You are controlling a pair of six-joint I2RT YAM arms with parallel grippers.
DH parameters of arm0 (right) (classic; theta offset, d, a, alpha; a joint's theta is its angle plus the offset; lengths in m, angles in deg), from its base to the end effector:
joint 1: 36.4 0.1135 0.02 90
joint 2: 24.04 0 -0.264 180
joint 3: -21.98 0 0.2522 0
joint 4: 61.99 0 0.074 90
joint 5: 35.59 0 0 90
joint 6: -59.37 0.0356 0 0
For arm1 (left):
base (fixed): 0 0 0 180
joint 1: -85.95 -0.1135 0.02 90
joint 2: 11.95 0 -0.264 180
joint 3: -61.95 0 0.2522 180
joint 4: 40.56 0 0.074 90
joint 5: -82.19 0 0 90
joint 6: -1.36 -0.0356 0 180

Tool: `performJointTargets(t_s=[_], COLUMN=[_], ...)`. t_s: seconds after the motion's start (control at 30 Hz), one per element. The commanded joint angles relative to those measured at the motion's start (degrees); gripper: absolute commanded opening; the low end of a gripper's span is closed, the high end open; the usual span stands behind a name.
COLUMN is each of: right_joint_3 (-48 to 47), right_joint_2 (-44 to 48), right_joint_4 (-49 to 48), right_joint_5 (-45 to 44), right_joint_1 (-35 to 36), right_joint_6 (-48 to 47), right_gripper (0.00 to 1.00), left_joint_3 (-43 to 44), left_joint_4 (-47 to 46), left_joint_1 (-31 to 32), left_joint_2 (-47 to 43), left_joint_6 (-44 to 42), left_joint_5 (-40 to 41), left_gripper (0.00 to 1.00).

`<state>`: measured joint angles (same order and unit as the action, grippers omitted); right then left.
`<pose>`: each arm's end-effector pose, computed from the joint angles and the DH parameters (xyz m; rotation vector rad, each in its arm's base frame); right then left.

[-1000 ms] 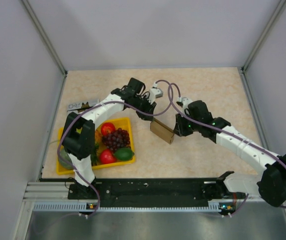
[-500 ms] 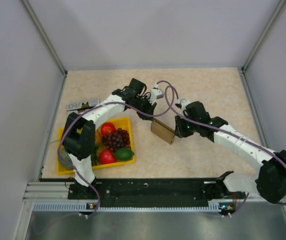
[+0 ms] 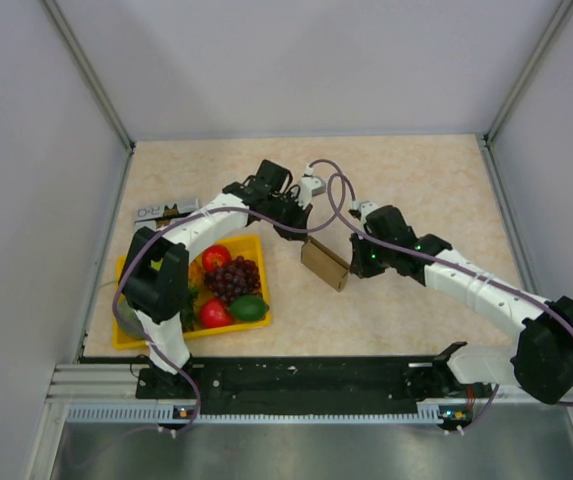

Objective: Fold the paper box

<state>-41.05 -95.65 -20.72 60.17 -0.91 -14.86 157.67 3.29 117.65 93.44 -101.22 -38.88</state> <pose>0.2069 0.1519 0.2428 -0.4742 2.4593 0.5094 0.3314 -0.2262 0.2417 1.1473 2.2158 -0.8171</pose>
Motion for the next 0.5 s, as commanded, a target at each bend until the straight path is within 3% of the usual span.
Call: performJointTargets(t_s=[0.0,0.47], right_joint_3=[-2.3,0.0], right_joint_2=[-1.0,-0.3], right_joint_4=[-1.0,-3.9], right_joint_5=[-2.8,-5.6], right_joint_1=[1.0,1.2], right_joint_6=[5.3,21.7], right_gripper=[0.0,0.0], left_joint_3=[-3.3,-11.1], left_joint_4=[-3.0,-9.5], left_joint_1=[0.5,1.3], left_joint_2=[-4.5,-10.2], left_joint_6=[5.7,20.5], left_joint_5=[2.1,6.5], left_gripper=[0.0,0.0])
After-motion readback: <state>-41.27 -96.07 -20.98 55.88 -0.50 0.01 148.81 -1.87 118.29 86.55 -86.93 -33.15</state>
